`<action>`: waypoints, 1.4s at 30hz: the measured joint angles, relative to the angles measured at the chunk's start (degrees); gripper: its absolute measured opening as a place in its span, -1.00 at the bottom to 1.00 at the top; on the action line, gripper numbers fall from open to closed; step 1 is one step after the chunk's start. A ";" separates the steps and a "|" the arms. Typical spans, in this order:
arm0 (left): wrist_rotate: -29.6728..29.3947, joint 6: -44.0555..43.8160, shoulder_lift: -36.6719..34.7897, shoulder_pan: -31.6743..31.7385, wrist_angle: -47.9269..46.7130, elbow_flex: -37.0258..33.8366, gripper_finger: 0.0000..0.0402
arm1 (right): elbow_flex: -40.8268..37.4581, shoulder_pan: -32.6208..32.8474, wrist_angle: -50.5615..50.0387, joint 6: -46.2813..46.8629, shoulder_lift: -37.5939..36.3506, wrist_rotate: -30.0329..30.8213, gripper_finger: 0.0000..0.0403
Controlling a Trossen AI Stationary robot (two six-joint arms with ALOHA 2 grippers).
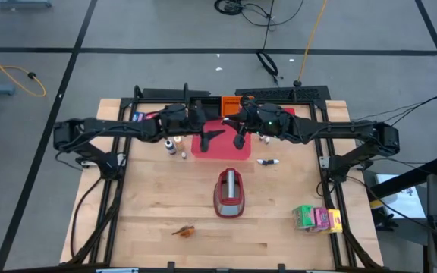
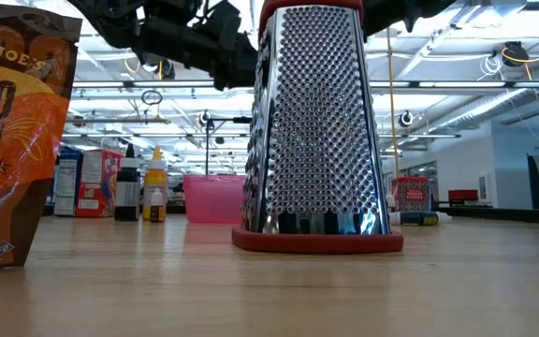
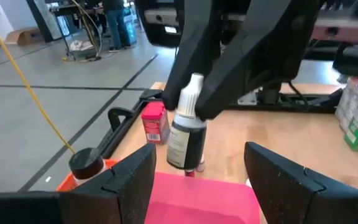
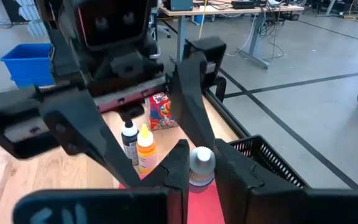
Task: Pick & Place Kitchen Items
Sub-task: Put the small brown food coloring bottle into the black basket
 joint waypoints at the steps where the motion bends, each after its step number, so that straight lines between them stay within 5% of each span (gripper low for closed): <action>1: 0.00 0.10 0.30 0.02 -0.14 0.15 0.22 | 0.00 0.00 0.00 0.00 0.00 0.00 -0.80; 10: 0.01 0.45 1.29 0.02 2.40 1.28 0.13 | 0.00 0.00 -0.31 0.00 0.00 0.00 -0.80; 22: -0.07 1.41 1.29 0.17 2.16 1.28 -0.90 | -0.02 -0.02 -0.37 0.48 0.00 0.00 -0.80; 29: 1.14 -0.01 1.29 0.17 2.64 1.27 -0.66 | -0.02 -0.02 -0.28 0.82 -0.04 -0.02 -0.80; 42: -0.15 -0.79 1.29 0.01 4.21 1.21 -0.62 | -0.02 0.09 0.52 0.87 -0.11 0.04 -0.80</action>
